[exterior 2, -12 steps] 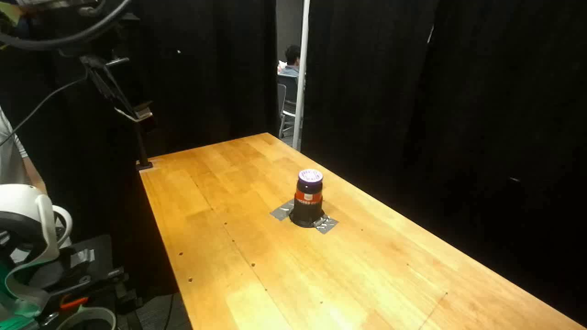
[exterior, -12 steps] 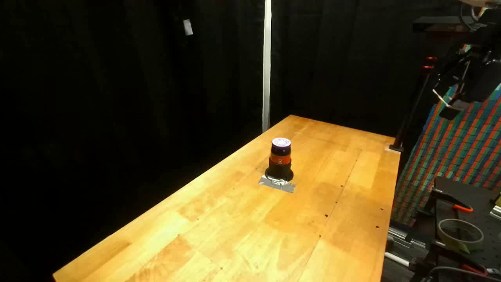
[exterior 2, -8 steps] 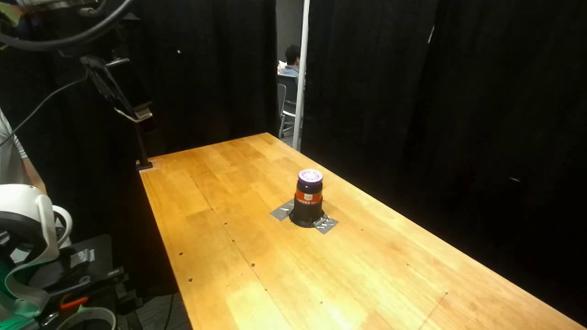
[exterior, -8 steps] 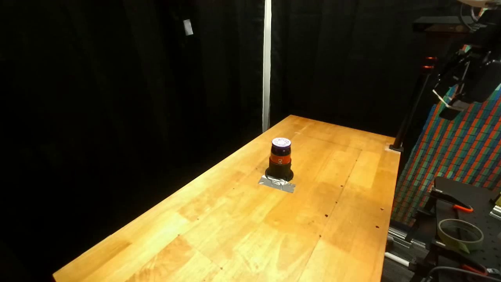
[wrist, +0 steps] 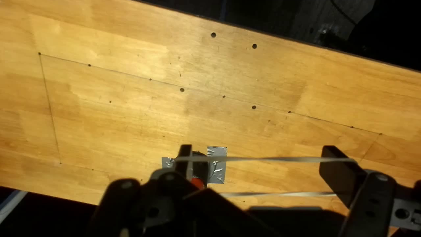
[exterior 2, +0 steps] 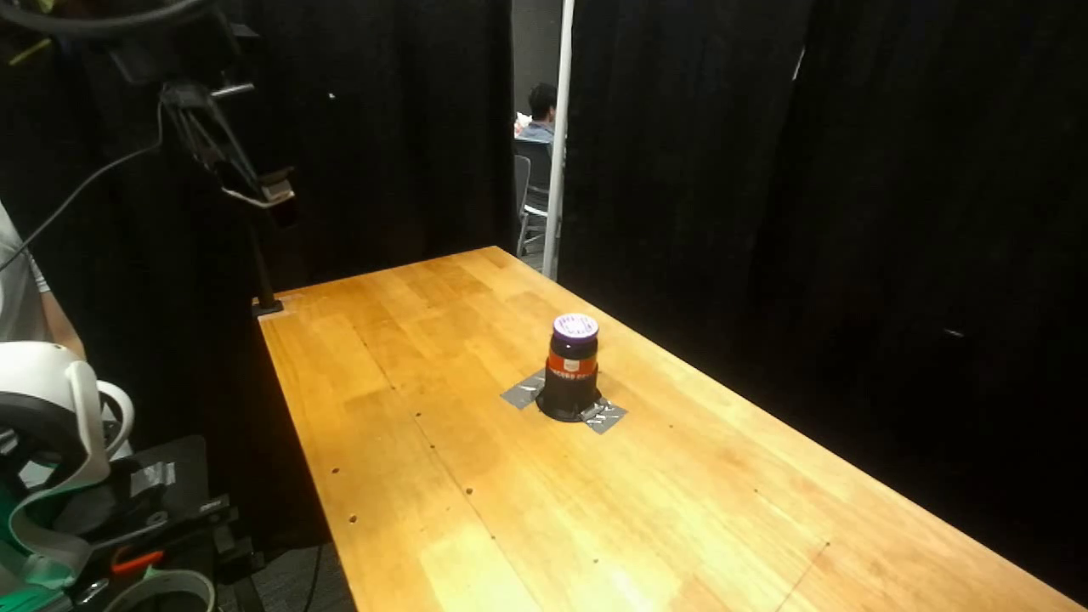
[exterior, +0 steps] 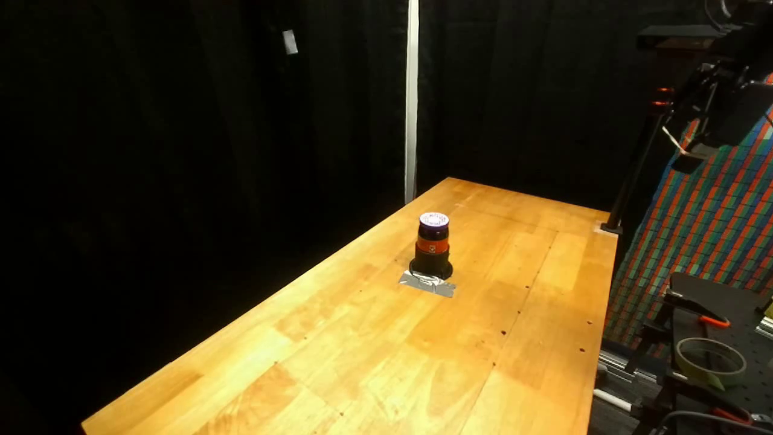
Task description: Put the elastic rubber on the object that is attached to the table
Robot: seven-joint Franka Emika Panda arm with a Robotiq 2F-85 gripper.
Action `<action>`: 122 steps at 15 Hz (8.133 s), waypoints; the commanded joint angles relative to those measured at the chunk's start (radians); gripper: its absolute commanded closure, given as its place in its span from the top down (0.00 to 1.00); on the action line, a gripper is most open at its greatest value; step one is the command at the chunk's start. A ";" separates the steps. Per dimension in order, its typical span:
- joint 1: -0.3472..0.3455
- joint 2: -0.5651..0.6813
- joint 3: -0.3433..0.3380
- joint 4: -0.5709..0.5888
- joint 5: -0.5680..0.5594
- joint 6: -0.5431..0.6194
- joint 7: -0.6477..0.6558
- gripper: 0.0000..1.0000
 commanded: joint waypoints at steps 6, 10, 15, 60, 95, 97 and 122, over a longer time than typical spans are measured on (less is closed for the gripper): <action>-0.094 0.514 0.011 0.419 -0.120 0.001 0.006 1.00; -0.103 0.764 0.009 0.588 -0.151 0.076 0.025 1.00; -0.087 1.077 -0.017 0.821 -0.309 0.176 0.143 1.00; -0.159 1.363 -0.052 0.899 0.124 0.022 -0.096 1.00; 0.280 1.151 -0.484 0.459 -1.459 0.838 1.669 0.06; 0.291 1.145 -0.483 0.470 -1.590 0.818 1.793 0.05; 0.008 1.149 0.042 0.339 -2.254 0.169 2.466 0.06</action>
